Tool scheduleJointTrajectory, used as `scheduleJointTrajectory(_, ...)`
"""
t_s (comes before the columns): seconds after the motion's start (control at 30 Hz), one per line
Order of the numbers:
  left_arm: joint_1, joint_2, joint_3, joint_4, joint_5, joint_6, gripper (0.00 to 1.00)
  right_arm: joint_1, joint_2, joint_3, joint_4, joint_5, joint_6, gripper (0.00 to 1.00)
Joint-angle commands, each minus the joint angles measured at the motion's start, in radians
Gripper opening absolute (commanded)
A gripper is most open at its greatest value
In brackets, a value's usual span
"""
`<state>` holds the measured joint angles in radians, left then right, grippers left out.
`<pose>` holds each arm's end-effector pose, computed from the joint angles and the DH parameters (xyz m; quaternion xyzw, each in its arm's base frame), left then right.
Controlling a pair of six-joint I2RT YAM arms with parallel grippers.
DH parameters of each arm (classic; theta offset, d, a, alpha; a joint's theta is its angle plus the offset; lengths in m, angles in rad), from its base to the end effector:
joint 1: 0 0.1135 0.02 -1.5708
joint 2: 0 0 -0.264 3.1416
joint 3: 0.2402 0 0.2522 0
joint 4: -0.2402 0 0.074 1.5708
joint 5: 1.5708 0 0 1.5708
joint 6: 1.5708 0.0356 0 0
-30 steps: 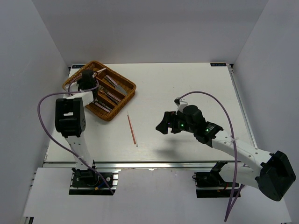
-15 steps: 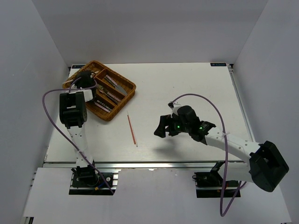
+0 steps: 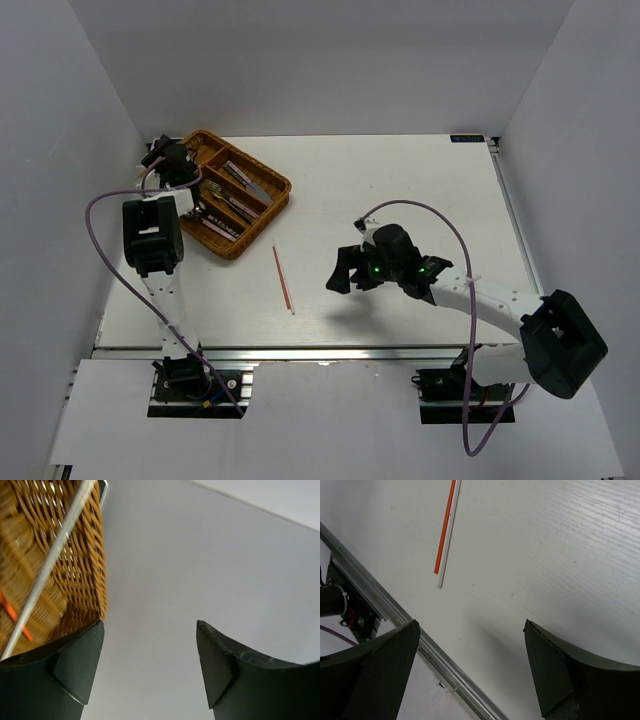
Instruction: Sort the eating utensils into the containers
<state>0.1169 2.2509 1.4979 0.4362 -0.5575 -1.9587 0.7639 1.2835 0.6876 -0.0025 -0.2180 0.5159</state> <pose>0.4992 0.0776 0.1626 -0.7526 0.2565 -0.3143 0.5187 0.1907 0.1933 0.2176 -0.1591 0.8658 0.3545 0.3152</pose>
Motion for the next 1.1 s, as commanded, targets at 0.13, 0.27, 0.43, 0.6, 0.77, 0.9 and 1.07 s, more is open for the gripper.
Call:
scheduleJointTrajectory(0.13,0.001,-0.240,-0.158,0.124,0.119,0.010,0.92,0.037,0.183,0.194,-0.065,0.057,-0.023,0.89)
scheduleJointTrajectory(0.27,0.000,-0.399,-0.218,0.130,0.189,0.092,0.98,0.121,0.318,0.390,-0.184,0.141,-0.030,0.84)
scheduleJointTrajectory(0.43,0.003,-0.602,-0.252,-0.077,0.310,0.311,0.98,0.205,0.493,0.581,-0.304,0.314,-0.022,0.76)
scheduleJointTrajectory(0.6,0.001,-0.770,-0.182,-0.387,0.319,0.686,0.98,0.253,0.608,0.679,-0.326,0.336,-0.008,0.62)
scheduleJointTrajectory(0.77,0.001,-0.838,-0.114,-0.620,0.335,1.015,0.98,0.258,0.611,0.644,-0.274,0.318,0.018,0.54)
scheduleJointTrajectory(0.9,0.001,-0.967,-0.178,-0.751,0.370,1.271,0.98,0.261,0.658,0.714,-0.339,0.333,0.001,0.49)
scheduleJointTrajectory(1.07,0.001,-1.180,-0.309,-0.858,0.373,1.429,0.98,0.290,0.698,0.796,-0.430,0.443,0.015,0.42)
